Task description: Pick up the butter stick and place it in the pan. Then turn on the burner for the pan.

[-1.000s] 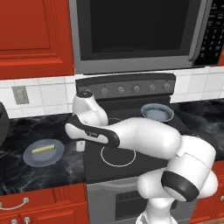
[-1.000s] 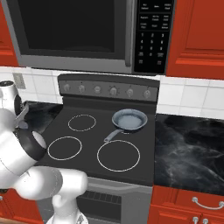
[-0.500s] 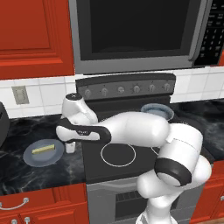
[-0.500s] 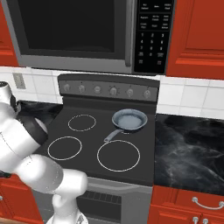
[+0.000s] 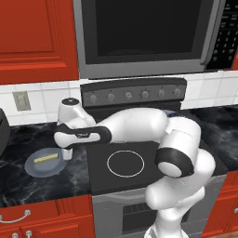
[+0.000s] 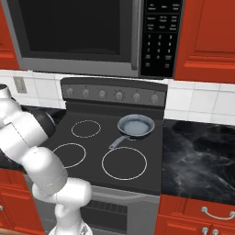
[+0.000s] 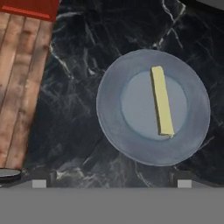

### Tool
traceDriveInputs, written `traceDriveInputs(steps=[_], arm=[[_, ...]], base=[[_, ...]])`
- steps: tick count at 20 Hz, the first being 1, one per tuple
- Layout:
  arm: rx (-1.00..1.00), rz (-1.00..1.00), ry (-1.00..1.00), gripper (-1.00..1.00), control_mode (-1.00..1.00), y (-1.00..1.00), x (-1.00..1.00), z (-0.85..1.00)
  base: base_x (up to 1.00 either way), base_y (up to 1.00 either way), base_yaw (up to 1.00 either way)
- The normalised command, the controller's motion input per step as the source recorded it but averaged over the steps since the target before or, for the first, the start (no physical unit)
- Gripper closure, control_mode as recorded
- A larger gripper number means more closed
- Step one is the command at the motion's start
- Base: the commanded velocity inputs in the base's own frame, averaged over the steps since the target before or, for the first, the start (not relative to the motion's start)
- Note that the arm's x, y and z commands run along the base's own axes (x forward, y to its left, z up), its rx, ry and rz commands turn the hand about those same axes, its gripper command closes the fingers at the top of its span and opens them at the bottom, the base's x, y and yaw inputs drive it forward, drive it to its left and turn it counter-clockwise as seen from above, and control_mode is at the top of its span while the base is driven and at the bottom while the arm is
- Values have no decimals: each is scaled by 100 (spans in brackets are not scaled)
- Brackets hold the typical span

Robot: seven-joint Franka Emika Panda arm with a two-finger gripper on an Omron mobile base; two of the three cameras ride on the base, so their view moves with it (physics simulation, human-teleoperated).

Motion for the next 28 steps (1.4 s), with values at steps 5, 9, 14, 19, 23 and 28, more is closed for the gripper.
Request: traceDriveInputs(steps=[5, 9, 14, 19, 23, 28], arm=[[0, 0, 0, -100, -100, 25, 19, -14], [0, 0, 0, -100, -100, 32, 21, -21], [-4, 0, 0, -100, -100, 35, 18, -18], [-3, 0, 0, -100, -100, 34, 15, -14], [-1, 0, 0, -100, -100, 24, 23, -10], [0, 0, 0, -100, -100, 11, 28, -7]], base=[[0, 0, 0], [0, 0, 0], [0, 0, 0], [0, 0, 0], [0, 0, 0], [0, 0, 0]])
